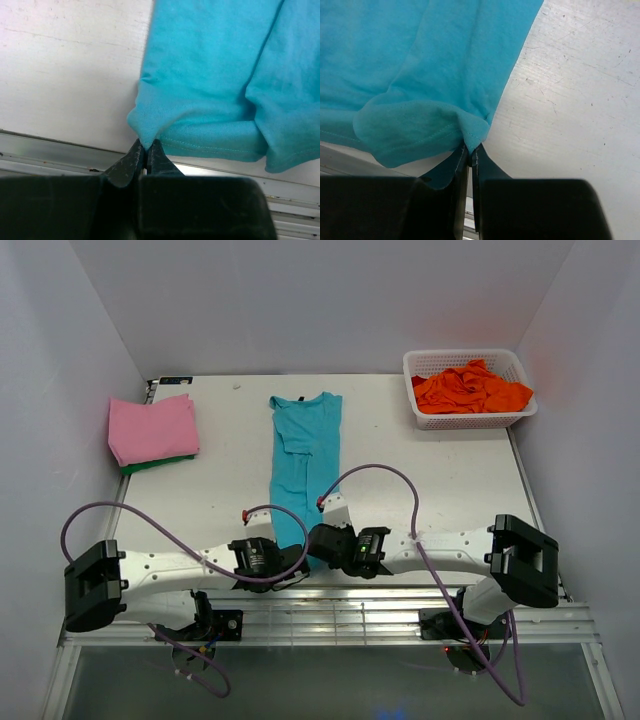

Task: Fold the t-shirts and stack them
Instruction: Fold the tshirt

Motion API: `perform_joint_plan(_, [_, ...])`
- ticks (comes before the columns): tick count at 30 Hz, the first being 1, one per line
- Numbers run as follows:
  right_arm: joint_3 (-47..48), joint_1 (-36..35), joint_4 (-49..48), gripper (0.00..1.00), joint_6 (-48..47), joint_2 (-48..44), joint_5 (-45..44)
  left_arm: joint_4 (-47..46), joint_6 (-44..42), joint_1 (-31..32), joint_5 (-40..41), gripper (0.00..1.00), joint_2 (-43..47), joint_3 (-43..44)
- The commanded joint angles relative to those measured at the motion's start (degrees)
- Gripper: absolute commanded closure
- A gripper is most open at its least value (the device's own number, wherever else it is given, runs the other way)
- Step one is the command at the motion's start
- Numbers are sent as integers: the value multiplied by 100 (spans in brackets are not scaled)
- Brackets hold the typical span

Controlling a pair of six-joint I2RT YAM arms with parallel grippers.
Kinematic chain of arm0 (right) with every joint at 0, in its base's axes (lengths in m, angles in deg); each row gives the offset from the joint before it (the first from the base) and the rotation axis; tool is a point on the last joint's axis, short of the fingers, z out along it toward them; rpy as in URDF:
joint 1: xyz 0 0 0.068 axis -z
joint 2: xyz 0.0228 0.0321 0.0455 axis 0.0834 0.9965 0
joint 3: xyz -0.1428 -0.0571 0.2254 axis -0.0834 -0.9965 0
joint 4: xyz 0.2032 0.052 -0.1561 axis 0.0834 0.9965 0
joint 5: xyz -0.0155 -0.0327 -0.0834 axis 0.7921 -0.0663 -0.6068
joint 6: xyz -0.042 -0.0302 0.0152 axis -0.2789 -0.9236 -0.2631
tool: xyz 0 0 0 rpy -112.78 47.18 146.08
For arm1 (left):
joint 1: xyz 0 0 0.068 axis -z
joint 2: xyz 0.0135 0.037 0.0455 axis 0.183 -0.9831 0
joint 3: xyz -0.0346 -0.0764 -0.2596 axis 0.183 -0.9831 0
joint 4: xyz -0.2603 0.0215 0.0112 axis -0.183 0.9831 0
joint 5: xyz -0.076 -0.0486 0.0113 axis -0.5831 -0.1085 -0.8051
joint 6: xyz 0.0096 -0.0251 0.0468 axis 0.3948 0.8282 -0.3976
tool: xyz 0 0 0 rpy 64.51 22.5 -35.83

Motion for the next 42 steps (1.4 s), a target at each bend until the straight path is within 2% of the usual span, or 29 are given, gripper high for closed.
perform_joint_plan(1, [376, -97, -227, 92, -164, 313, -280, -541, -136, 94, 426, 100, -189, 533])
perform_joint_plan(8, [446, 9, -615, 92, -437, 418, -33, -1271, -655, 94, 409, 100, -347, 718])
perform_joint_plan(20, [754, 185, -711, 92, -665, 594, 11, -1464, -1006, -72, 1015, 100, -462, 964])
perform_joint_plan(27, [930, 439, -773, 92, -859, 787, 90, -1964, -1621, -766, 1262, 100, -392, 806])
perform_joint_plan(37, [1044, 1019, -1028, 92, -1175, 999, 336, -4151, -3238, -1768, 963, 100, -75, 129])
perform_joint_plan(42, [1088, 1274, -1028, 92, -1272, 1025, 406, -4672, -3704, -2260, 709, 100, -251, 129])
